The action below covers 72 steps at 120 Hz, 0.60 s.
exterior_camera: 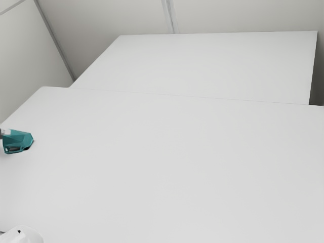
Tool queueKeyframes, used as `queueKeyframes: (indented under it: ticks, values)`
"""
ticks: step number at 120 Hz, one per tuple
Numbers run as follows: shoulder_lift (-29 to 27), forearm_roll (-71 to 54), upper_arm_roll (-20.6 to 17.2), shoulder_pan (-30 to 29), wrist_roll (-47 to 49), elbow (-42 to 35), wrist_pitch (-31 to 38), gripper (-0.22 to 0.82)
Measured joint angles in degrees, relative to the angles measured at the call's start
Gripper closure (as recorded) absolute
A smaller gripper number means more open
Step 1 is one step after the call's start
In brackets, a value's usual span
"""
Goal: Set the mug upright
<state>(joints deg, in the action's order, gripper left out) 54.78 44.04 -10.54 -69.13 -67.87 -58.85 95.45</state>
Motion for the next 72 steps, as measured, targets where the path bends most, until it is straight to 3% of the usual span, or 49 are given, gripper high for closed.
queueKeyframes:
  ticks: [45, 56, 72]
  values:
    - [0.0, 0.3, -0.1, 0.4, -0.6, -1.4, 0.1, 0.00]
    - [-0.1, 0.3, -0.2, 0.4, -0.7, -1.5, 0.0, 0.14]
    - [-0.4, 0.3, -0.3, 0.5, -0.9, -1.4, 0.0, 0.43]
